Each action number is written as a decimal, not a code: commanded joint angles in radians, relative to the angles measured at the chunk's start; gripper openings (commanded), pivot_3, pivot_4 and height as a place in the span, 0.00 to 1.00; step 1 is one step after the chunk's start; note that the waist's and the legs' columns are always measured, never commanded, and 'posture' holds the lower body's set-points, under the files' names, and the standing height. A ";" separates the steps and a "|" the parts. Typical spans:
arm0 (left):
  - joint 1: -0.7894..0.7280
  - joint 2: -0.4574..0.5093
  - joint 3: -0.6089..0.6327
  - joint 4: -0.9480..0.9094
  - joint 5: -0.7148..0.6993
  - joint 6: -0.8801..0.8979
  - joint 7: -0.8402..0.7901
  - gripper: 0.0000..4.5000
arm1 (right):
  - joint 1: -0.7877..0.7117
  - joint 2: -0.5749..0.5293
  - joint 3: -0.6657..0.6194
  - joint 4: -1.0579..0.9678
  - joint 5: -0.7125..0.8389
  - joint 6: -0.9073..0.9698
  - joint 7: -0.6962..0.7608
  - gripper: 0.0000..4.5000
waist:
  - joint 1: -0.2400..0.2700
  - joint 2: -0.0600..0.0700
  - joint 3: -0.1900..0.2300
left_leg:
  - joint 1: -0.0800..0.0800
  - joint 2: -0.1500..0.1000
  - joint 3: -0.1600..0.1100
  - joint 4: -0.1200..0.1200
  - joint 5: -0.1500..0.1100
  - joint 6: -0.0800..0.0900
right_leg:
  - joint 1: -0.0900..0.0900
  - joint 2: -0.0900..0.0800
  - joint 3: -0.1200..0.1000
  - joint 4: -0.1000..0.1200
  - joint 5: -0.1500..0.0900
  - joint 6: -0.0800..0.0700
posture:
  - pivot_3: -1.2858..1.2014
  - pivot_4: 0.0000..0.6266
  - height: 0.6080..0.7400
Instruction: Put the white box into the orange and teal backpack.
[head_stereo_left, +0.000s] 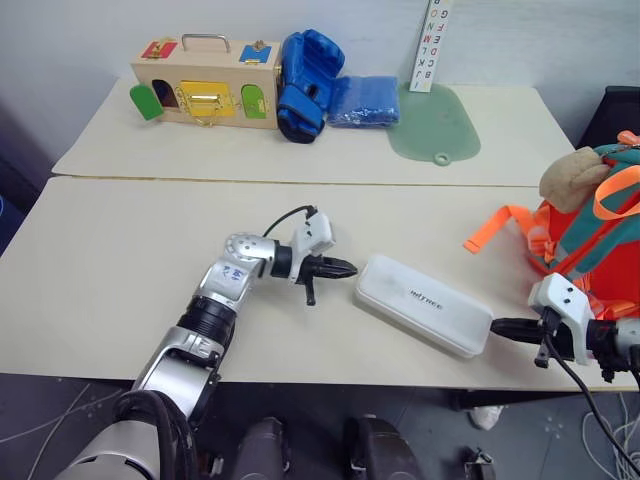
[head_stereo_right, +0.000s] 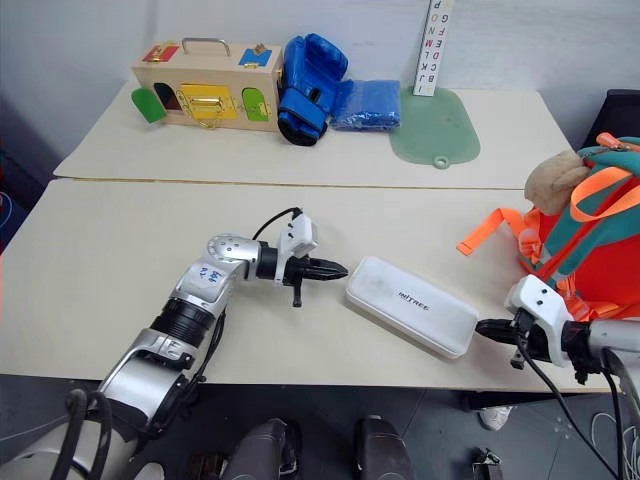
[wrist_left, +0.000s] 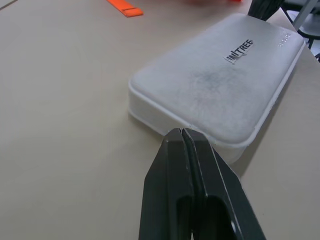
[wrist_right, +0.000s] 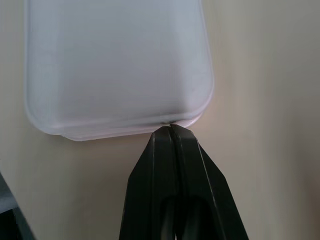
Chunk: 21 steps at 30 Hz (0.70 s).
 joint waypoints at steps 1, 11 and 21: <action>0.049 0.020 -0.019 -0.102 -0.003 0.030 -0.023 0.00 | -0.080 0.026 0.046 -0.007 -0.002 -0.026 0.010 0.00 | -0.007 0.000 0.000 | 0.001 0.000 0.001 0.000 0.000 0.000 | 0.000 0.000 0.001 0.000 0.000 0.000 | 0.52 0.24 1.00; 0.295 0.297 0.115 -0.516 -0.096 0.227 -0.034 0.00 | -0.320 0.113 0.201 0.039 -0.074 -0.028 -0.002 0.00 | -0.022 0.001 0.000 | 0.005 0.004 0.001 -0.003 0.001 -0.006 | 0.000 0.003 0.002 0.004 -0.002 -0.004 | 0.52 0.24 1.00; 0.186 0.291 0.217 -0.350 -0.152 0.314 0.058 0.00 | -0.370 0.125 0.236 0.098 -0.110 -0.064 0.014 0.00 | 0.003 0.001 0.000 | 0.003 0.001 0.000 -0.001 -0.001 -0.001 | 0.000 -0.002 0.000 0.004 -0.002 -0.004 | 0.52 0.24 1.00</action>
